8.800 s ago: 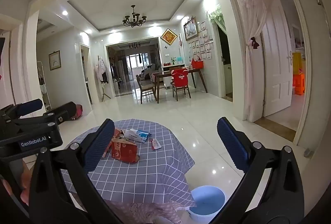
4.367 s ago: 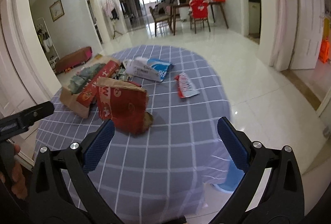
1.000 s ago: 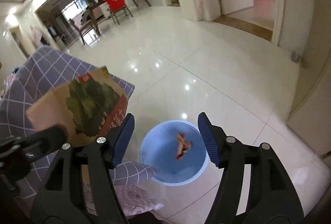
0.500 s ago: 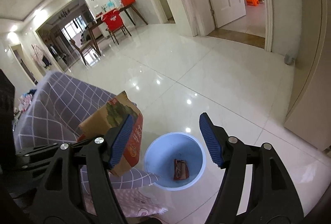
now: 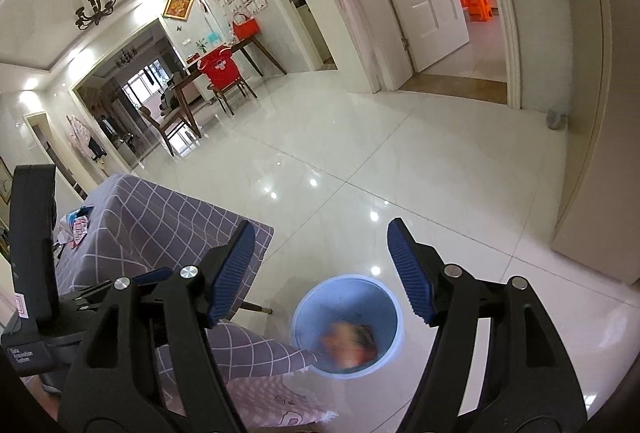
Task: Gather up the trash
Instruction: 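Open the left tool over the blue bin to drop the box, then move both open tools back over the table, then grasp the white plastic bag with the left tool while the right grasps the red-white wrapper, then carry both to the blue bin while the right tool opens, dropping the wrapper, then open the left tool over the blue bin to drop the white bag, then move both open tools back over the table, then grasp the blue-and-white box with the right tool, then grasp the blue packet with the left tool while the right tool holds the box, then carry both to the blue bin while the right tool opens, dropping the box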
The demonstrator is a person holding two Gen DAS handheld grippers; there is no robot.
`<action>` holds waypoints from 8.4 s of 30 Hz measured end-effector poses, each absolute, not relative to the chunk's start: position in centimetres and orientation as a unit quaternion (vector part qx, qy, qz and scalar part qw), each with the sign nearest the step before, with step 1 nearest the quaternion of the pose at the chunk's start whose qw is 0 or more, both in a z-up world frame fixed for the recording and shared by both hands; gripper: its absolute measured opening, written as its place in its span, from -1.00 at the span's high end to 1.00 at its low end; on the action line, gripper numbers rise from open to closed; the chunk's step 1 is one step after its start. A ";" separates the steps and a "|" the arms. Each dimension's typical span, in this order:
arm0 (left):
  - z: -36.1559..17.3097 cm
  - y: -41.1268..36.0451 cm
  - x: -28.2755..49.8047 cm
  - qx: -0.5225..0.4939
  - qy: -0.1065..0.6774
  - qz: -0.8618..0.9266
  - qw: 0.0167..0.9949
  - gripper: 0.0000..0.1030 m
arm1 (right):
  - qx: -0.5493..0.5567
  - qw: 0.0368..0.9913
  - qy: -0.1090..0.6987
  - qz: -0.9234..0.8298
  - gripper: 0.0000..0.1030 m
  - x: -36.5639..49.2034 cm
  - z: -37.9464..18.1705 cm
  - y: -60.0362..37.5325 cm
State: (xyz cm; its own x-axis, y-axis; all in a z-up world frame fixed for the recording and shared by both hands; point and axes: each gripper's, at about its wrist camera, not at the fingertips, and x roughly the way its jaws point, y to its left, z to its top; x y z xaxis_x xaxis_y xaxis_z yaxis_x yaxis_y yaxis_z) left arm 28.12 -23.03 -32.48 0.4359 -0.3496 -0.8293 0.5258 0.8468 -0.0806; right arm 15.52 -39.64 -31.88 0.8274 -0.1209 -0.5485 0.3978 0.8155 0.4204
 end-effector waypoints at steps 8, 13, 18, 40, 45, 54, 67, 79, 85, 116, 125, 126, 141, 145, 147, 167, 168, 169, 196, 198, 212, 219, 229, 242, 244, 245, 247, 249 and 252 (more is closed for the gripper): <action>-28.4 -21.2 25.4 0.104 0.429 -0.256 0.860 -0.40 | 0.259 0.929 0.236 -0.118 -0.34 13.8 -28.4 -37.9; -24.4 -18.4 23.9 0.102 0.397 -0.239 0.881 -0.40 | 0.243 0.940 0.222 -0.091 -0.37 13.5 -25.5 -35.1; -20.9 -13.5 23.3 0.095 0.366 -0.198 0.904 -0.46 | 0.225 0.947 0.224 -0.049 -0.38 14.9 -23.4 -31.6; -19.5 19.7 29.9 -0.174 0.371 0.079 0.909 -0.58 | 0.052 0.918 0.380 0.097 -0.38 35.7 -25.3 -10.7; -20.6 24.4 31.5 -0.233 0.377 0.114 0.889 -0.58 | 0.037 0.912 0.401 0.083 -0.37 38.0 -26.0 -10.6; -23.2 24.4 36.0 -0.226 0.417 0.116 0.872 -0.46 | 0.002 0.906 0.414 0.084 0.40 39.6 -26.2 -9.3; -18.4 22.8 29.8 -0.202 0.347 0.097 0.911 0.33 | 0.049 0.909 0.388 0.142 0.64 33.8 -24.1 -9.3; -15.2 5.9 25.5 -0.095 0.345 -0.058 0.932 0.33 | 0.134 0.926 0.324 0.142 0.64 24.6 -20.2 -17.5; -17.3 -6.3 24.7 -0.033 0.369 -0.165 0.914 0.32 | 0.180 0.934 0.300 0.076 0.63 19.6 -20.8 -25.8; -27.4 -22.0 28.5 0.088 0.450 -0.228 0.859 0.31 | 0.286 0.914 0.283 -0.050 -0.10 18.8 -29.7 -36.7; -27.1 -22.7 28.4 0.099 0.447 -0.238 0.857 0.29 | 0.286 0.921 0.256 -0.061 -0.15 17.0 -28.8 -37.1; -27.0 -22.9 28.6 0.102 0.445 -0.238 0.857 0.29 | 0.286 0.922 0.254 -0.062 -0.17 16.9 -28.7 -37.3; -25.8 -22.9 29.0 0.104 0.438 -0.206 0.869 -0.58 | 0.292 0.923 0.240 -0.066 -0.23 15.8 -27.8 -37.7; -24.9 -22.2 28.3 0.105 0.430 -0.208 0.872 -0.58 | 0.286 0.925 0.242 -0.060 -0.23 15.5 -27.2 -37.1; -24.3 -21.6 27.9 0.103 0.425 -0.209 0.875 -0.58 | 0.282 0.927 0.241 -0.058 -0.23 15.3 -26.8 -36.7; -17.2 0.1 27.0 0.037 0.368 -0.076 0.926 -0.62 | 0.177 0.938 0.287 0.082 -0.29 22.2 -21.5 -19.9; -17.2 1.4 27.3 0.032 0.371 -0.068 0.926 -0.62 | 0.167 0.937 0.292 0.090 -0.30 22.9 -21.5 -18.7; -17.4 3.3 27.9 0.023 0.375 -0.054 0.925 -0.62 | 0.155 0.937 0.299 0.097 -0.30 23.7 -21.4 -17.3; -22.5 13.7 35.0 -0.071 0.416 -0.036 0.906 -0.61 | -0.059 0.904 0.395 0.154 0.41 43.0 -25.0 -1.5; -22.4 12.9 34.9 -0.060 0.411 -0.041 0.909 -0.61 | -0.073 0.901 0.398 0.153 0.63 42.9 -25.1 -1.7; -24.3 8.9 39.3 -0.050 0.452 -0.042 0.889 0.21 | 0.015 0.895 0.397 0.201 0.87 37.8 -24.4 -6.9; -24.3 10.0 39.1 -0.091 0.444 -0.033 0.891 0.83 | 0.046 0.896 0.386 0.216 0.87 36.2 -24.0 -7.8; -20.3 9.7 32.9 -0.111 0.385 -0.049 0.915 0.88 | 0.085 0.897 0.362 0.239 0.87 32.4 -22.3 -8.2; -16.7 -1.1 26.1 -0.051 0.355 -0.156 0.920 0.88 | 0.146 0.926 0.299 0.180 0.87 23.8 -19.3 -18.5; -17.1 -4.7 25.3 -0.032 0.358 -0.185 0.915 0.88 | 0.158 0.931 0.294 0.148 0.87 22.1 -19.6 -21.7; -17.3 -6.3 24.9 -0.025 0.360 -0.198 0.911 0.88 | 0.164 0.932 0.294 0.133 0.87 21.3 -20.0 -23.2; -18.1 -9.7 24.4 -0.007 0.363 -0.224 0.904 0.88 | 0.174 0.932 0.299 0.107 0.87 20.4 -20.8 -25.5; -19.4 -12.9 23.8 0.005 0.371 -0.254 0.893 0.88 | 0.187 0.929 0.309 0.079 0.87 19.6 -22.2 -28.0; -21.5 -16.9 24.2 0.017 0.383 -0.286 0.878 0.88 | 0.202 0.923 0.325 0.053 0.87 19.1 -24.2 -30.6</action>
State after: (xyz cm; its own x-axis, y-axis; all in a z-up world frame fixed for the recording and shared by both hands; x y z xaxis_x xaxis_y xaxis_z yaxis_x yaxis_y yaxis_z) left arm 24.16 -16.88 -21.51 0.5436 -0.4885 -0.6826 0.5149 0.8363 -0.1884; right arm 19.15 -30.58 -24.16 0.7838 0.2281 -0.5776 0.0340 0.9129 0.4067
